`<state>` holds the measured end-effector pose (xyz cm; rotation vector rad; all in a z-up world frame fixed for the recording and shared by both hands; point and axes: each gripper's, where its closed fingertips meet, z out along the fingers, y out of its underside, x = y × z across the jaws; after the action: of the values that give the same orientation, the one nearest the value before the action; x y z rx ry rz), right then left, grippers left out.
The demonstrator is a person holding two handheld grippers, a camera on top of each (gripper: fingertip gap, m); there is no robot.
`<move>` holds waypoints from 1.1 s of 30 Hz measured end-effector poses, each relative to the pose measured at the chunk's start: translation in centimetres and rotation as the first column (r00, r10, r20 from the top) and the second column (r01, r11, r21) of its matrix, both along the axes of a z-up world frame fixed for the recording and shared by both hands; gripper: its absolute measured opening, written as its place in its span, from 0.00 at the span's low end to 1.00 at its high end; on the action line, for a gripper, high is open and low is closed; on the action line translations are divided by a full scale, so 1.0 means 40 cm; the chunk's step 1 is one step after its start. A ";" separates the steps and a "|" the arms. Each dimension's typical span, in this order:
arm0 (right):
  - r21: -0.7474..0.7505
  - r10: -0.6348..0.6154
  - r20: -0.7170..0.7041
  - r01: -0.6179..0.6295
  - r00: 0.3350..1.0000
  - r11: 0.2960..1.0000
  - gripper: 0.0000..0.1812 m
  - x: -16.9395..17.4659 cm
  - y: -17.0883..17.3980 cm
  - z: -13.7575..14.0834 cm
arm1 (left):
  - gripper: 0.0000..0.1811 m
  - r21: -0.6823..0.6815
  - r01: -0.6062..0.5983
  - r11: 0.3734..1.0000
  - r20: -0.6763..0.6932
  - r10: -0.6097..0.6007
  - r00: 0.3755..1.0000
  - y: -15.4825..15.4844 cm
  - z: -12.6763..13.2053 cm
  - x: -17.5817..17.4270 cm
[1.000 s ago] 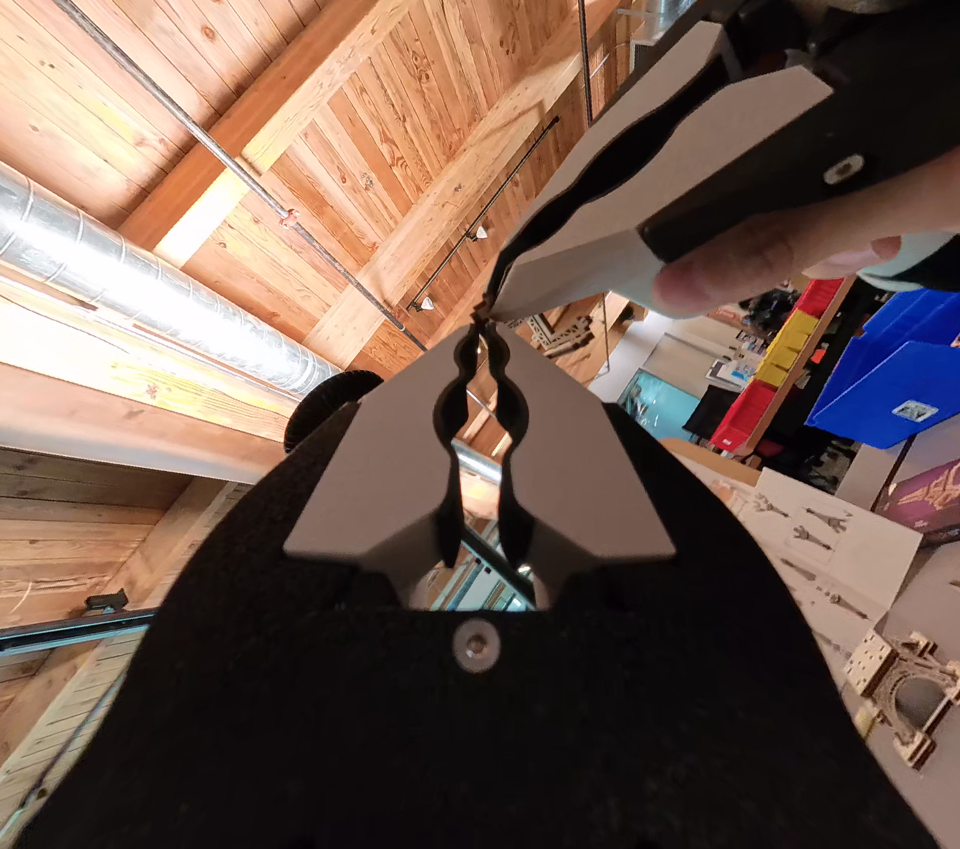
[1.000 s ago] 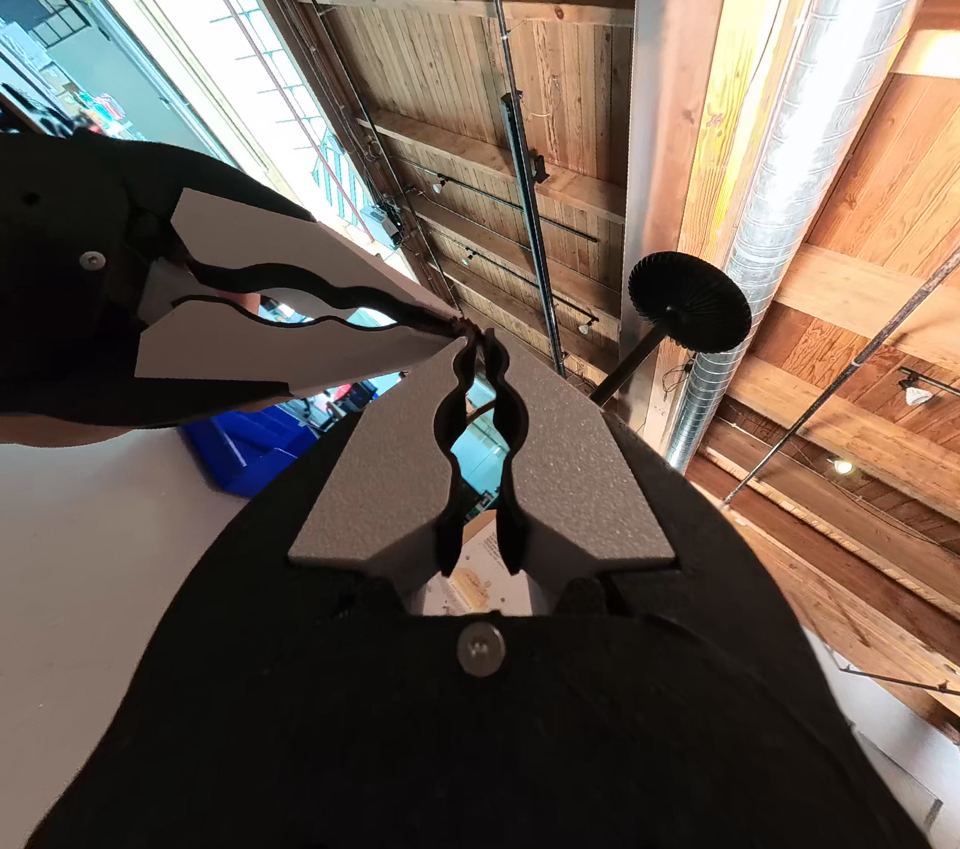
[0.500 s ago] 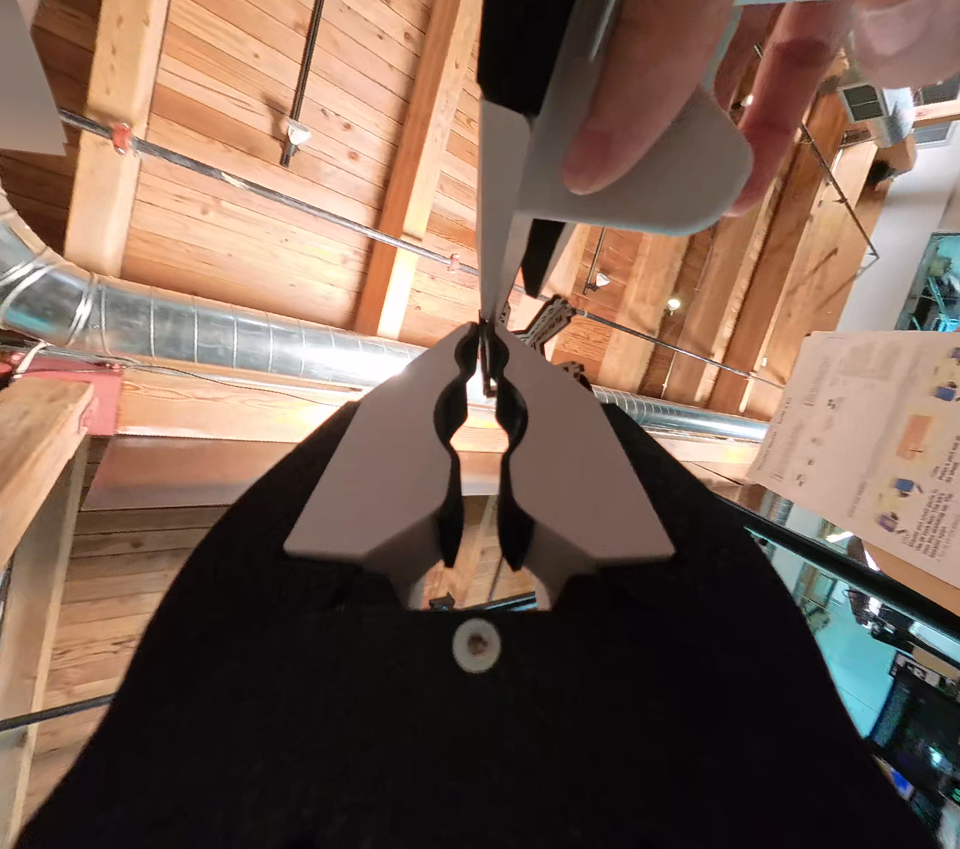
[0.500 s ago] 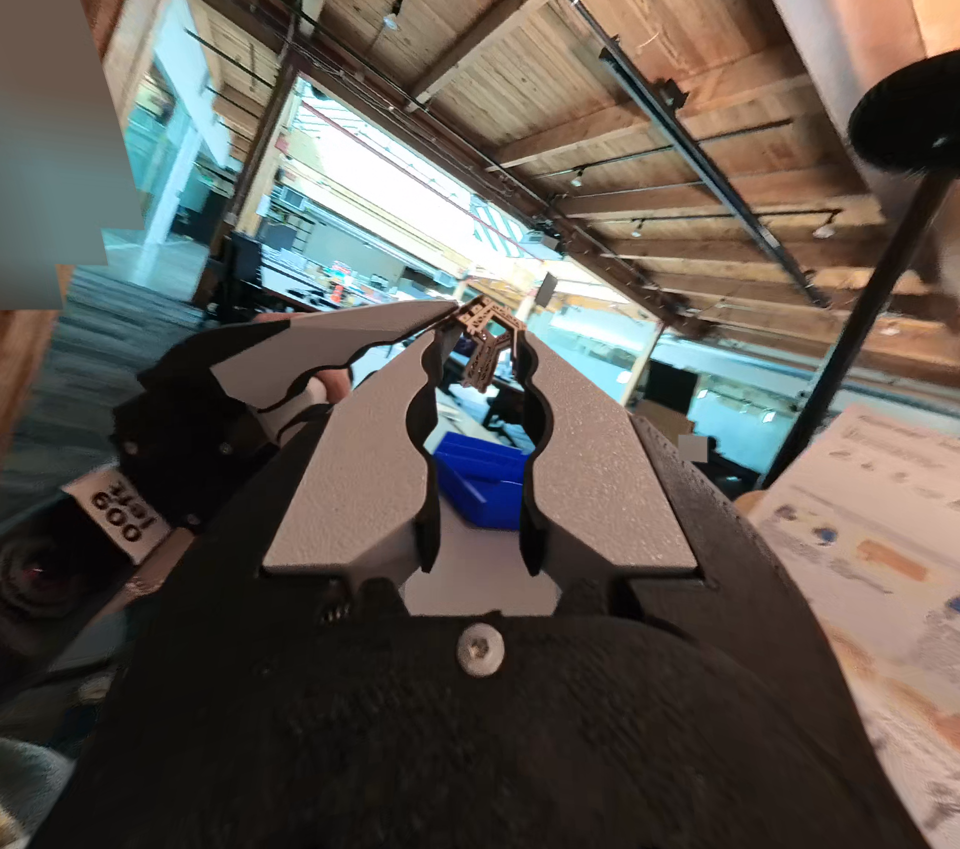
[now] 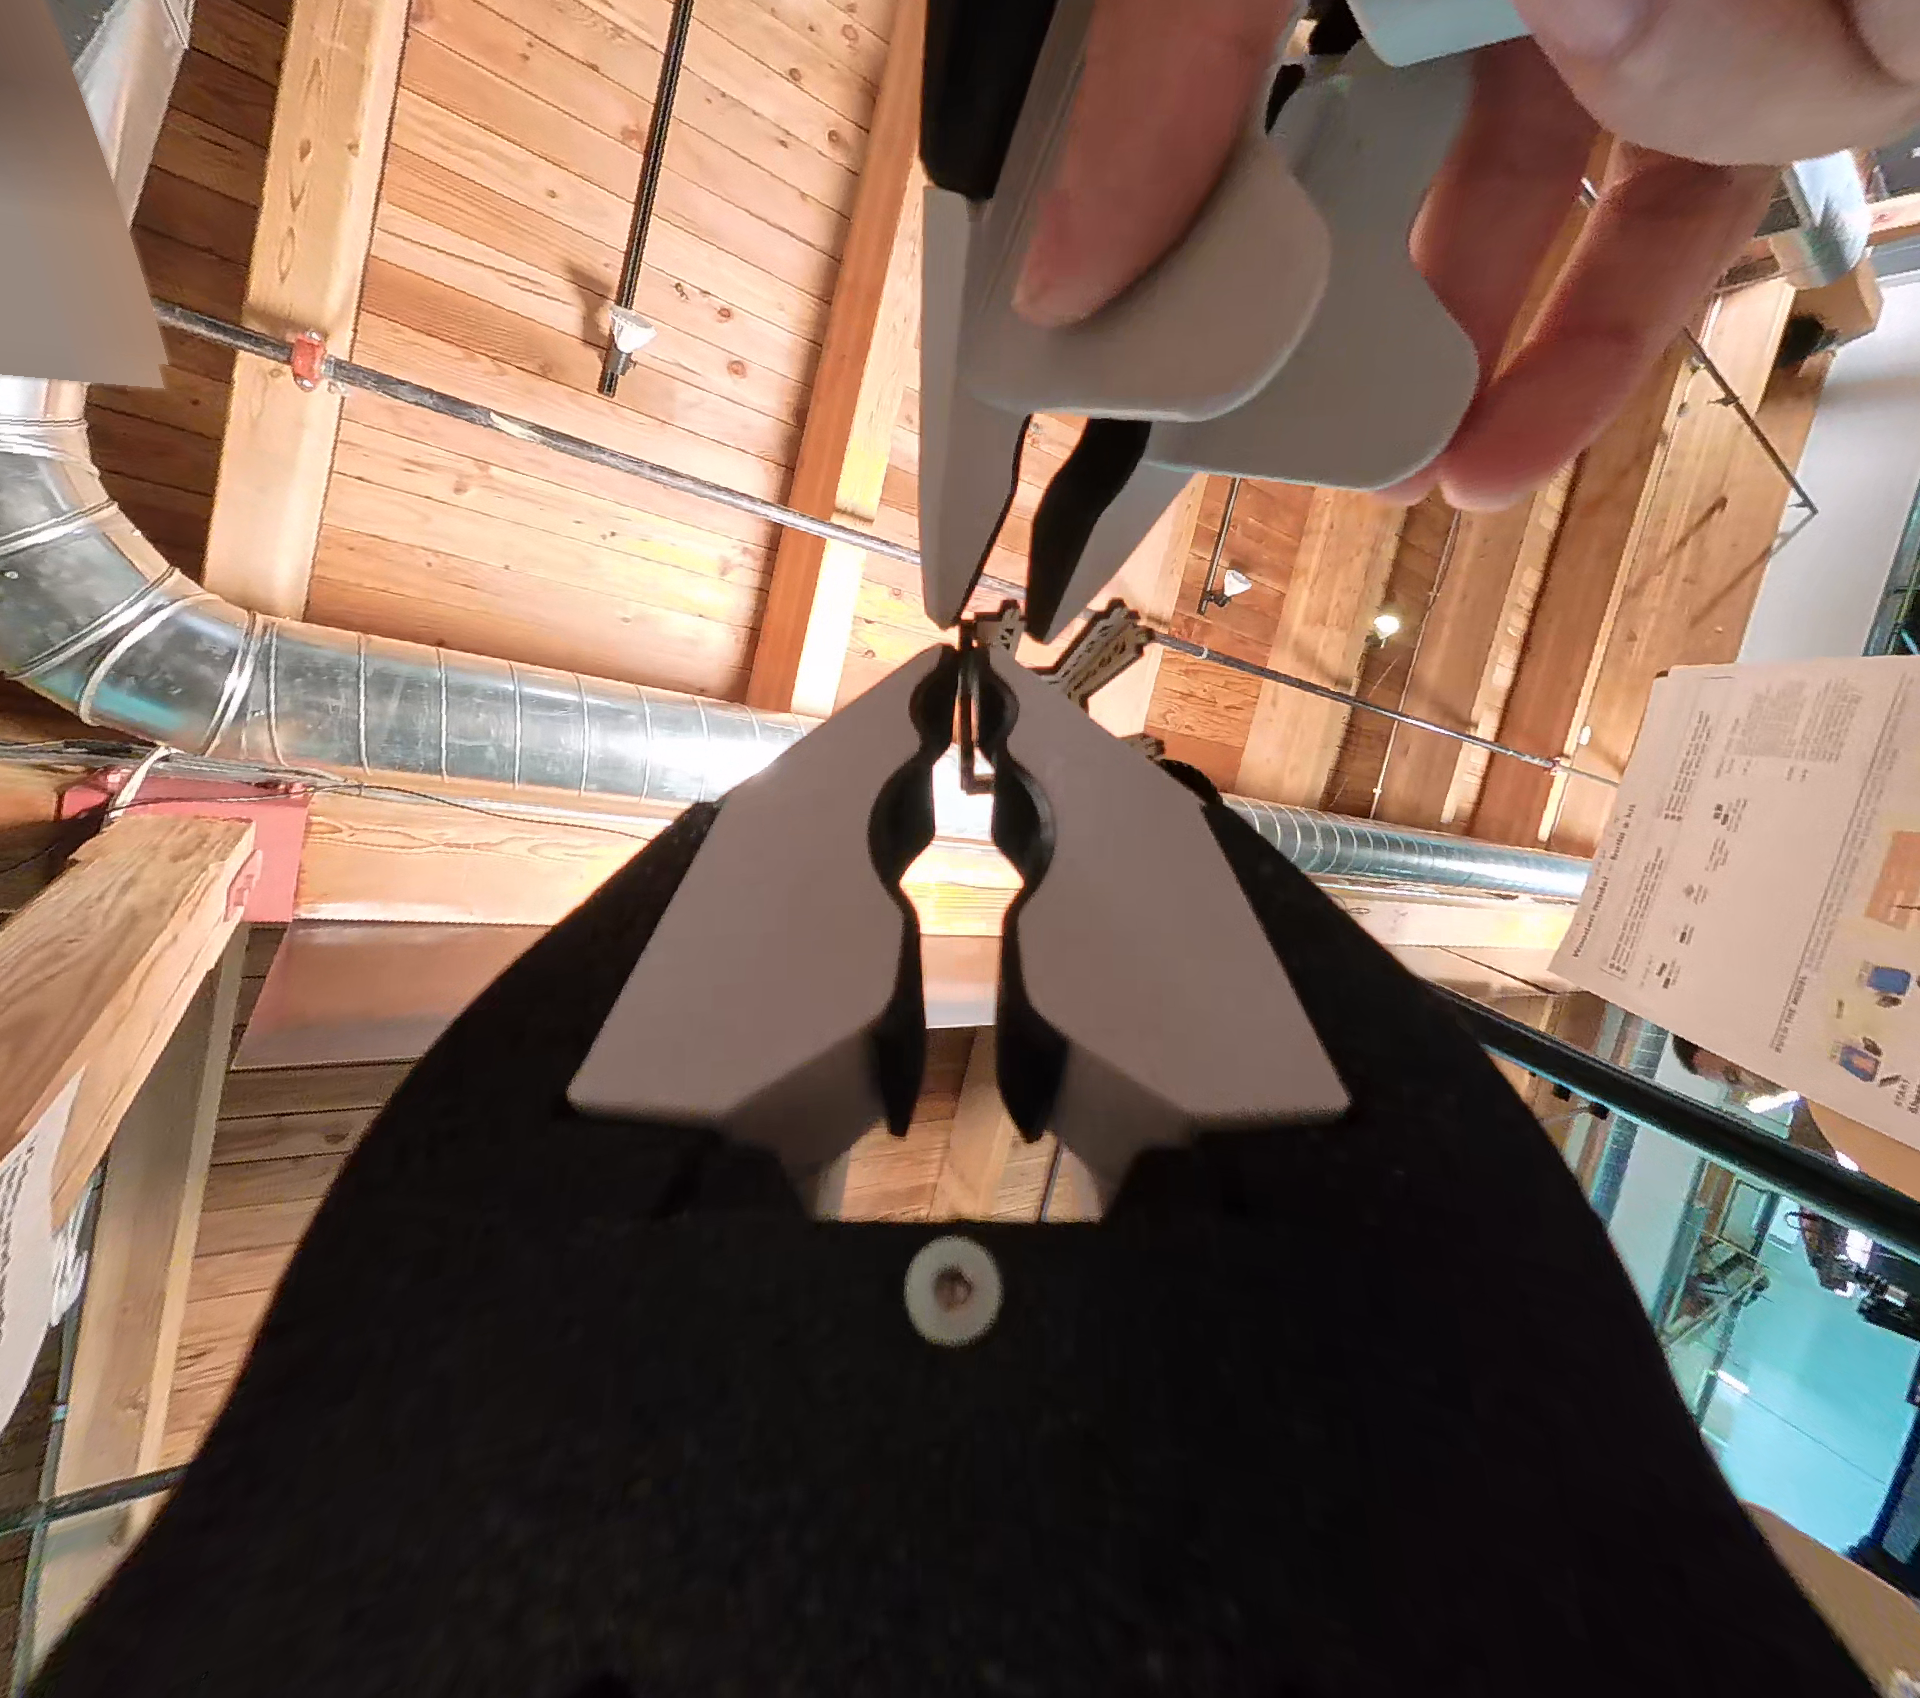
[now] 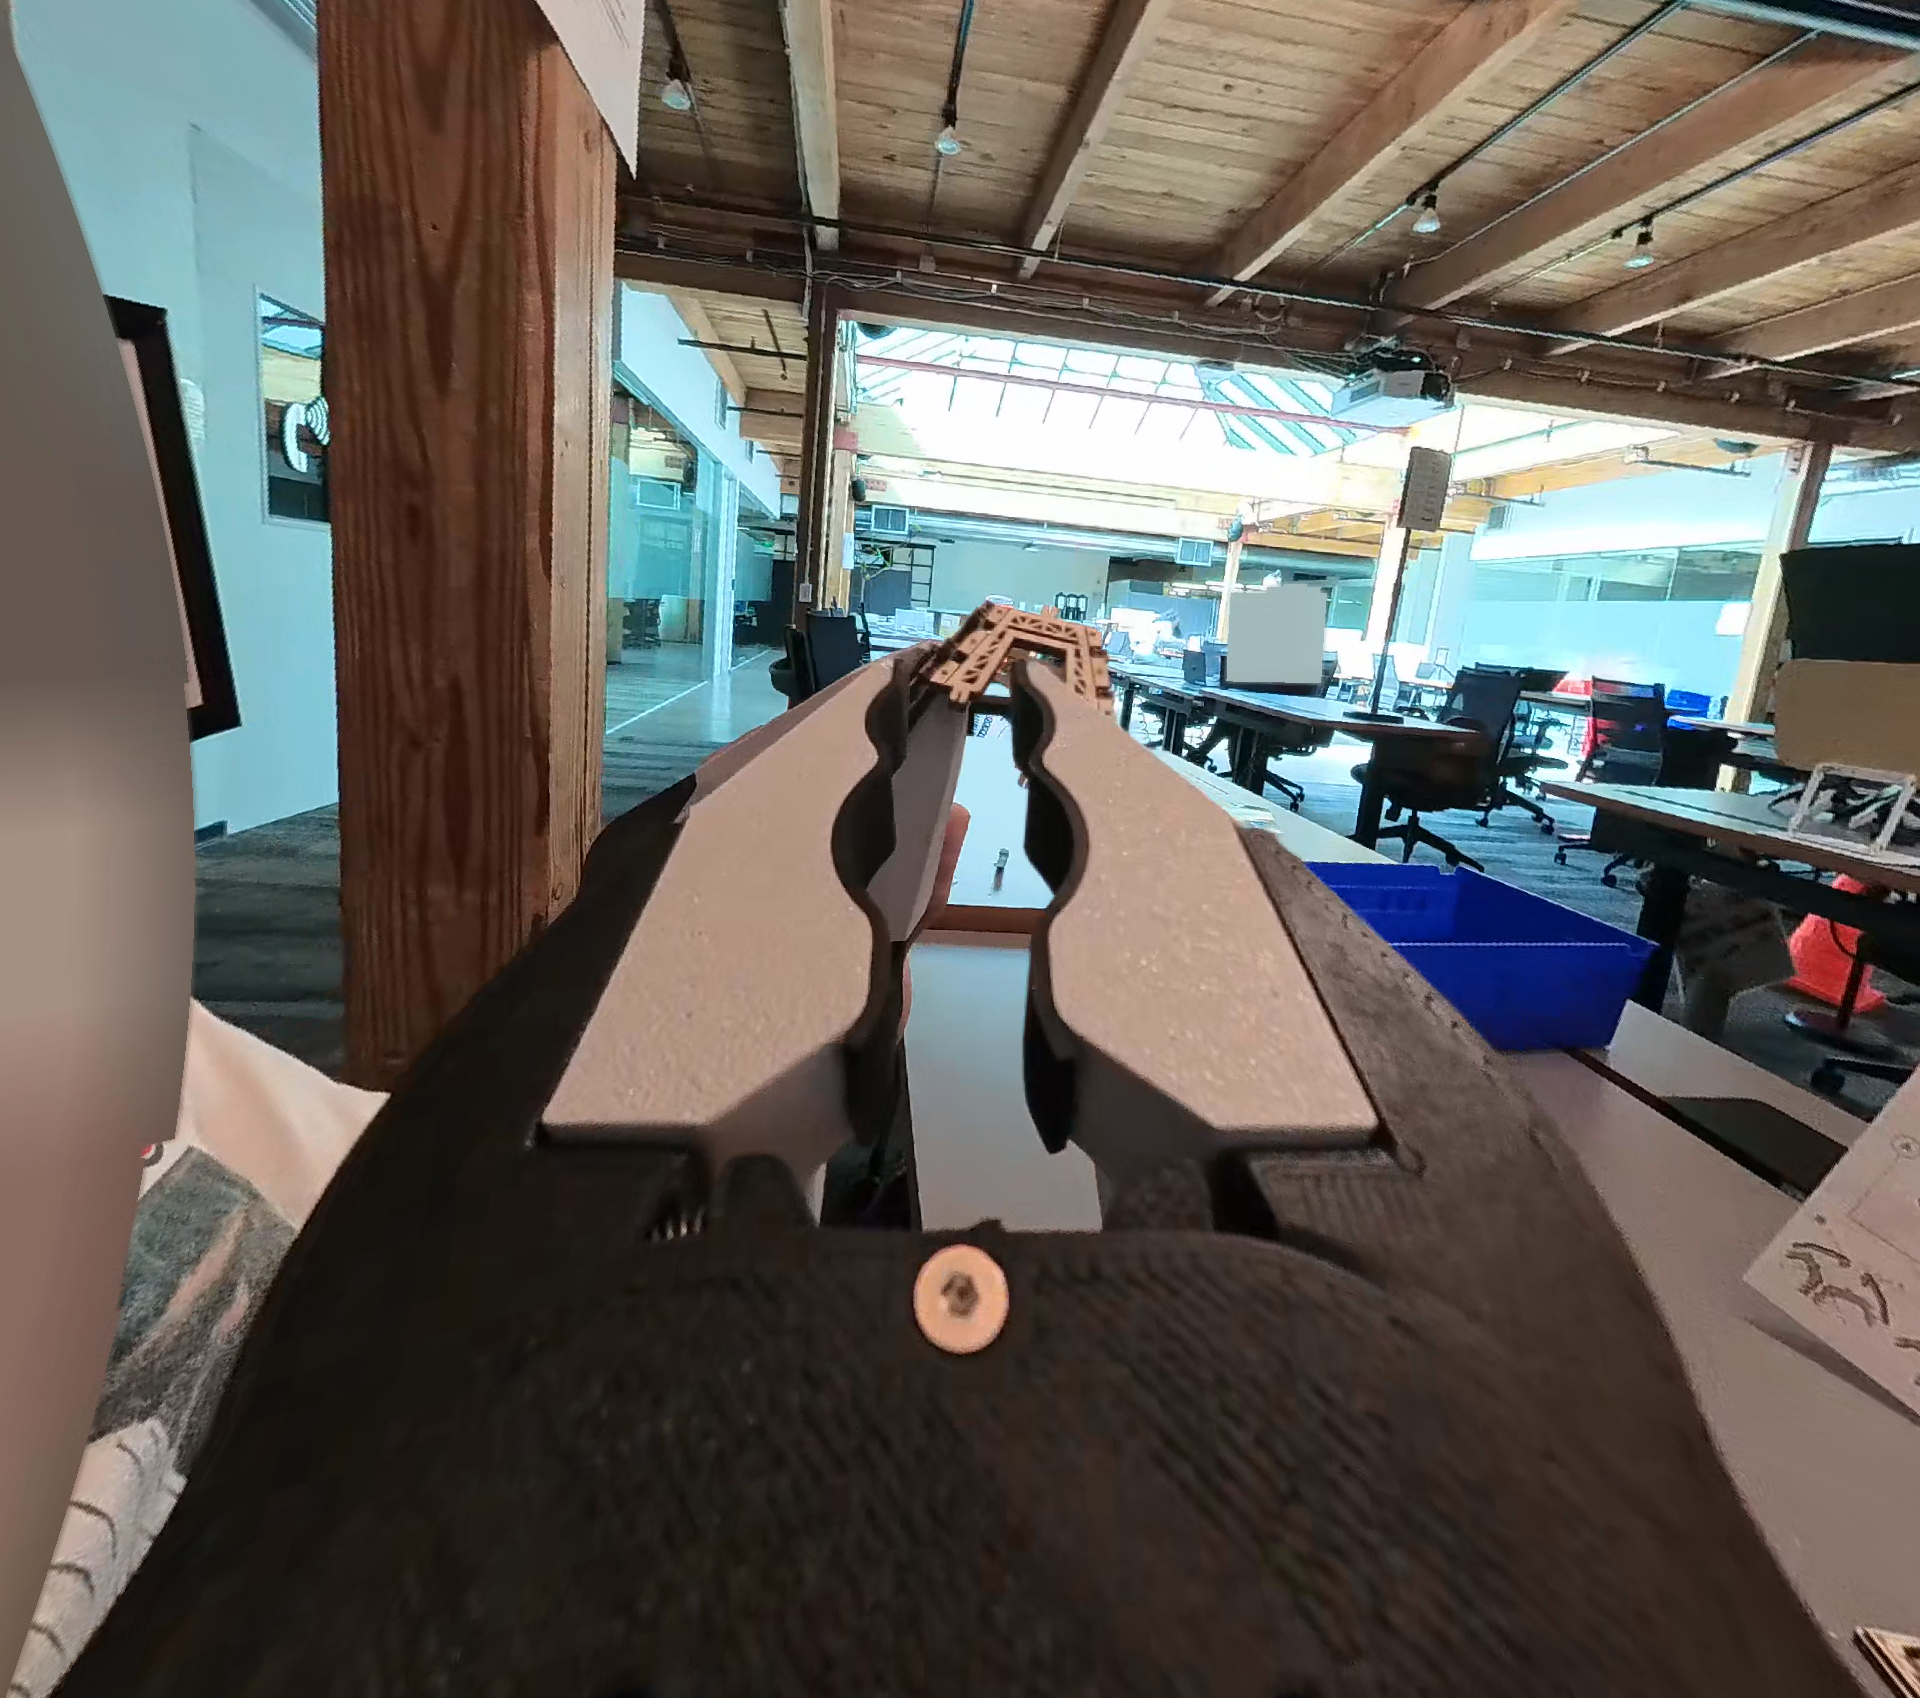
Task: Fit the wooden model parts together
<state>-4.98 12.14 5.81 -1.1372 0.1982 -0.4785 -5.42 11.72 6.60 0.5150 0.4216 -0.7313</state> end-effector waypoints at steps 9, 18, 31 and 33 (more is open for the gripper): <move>0.047 0.111 -0.088 -0.108 0.990 0.993 0.09 0.005 0.001 -0.006 | 0.00 -0.024 0.009 1.000 -0.001 -0.009 1.000 0.011 0.006 0.000; 0.014 0.038 -0.041 -0.038 0.998 0.999 0.09 0.006 -0.001 -0.005 | 0.00 -0.014 -0.012 1.000 0.015 0.012 1.000 0.003 -0.001 0.002; -0.005 0.017 0.000 -0.017 1.000 1.000 0.07 0.018 -0.006 -0.006 | 0.01 0.017 -0.005 1.000 -0.002 0.005 1.000 -0.013 -0.017 0.016; -0.023 0.027 0.035 -0.027 0.999 0.999 0.06 0.013 -0.006 -0.006 | 0.01 0.019 0.066 0.998 -0.045 -0.065 0.997 -0.014 -0.018 0.013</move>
<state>-4.47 11.90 5.59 -1.1509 0.1467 -0.4778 -4.92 11.16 5.86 0.5344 0.4554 -0.8034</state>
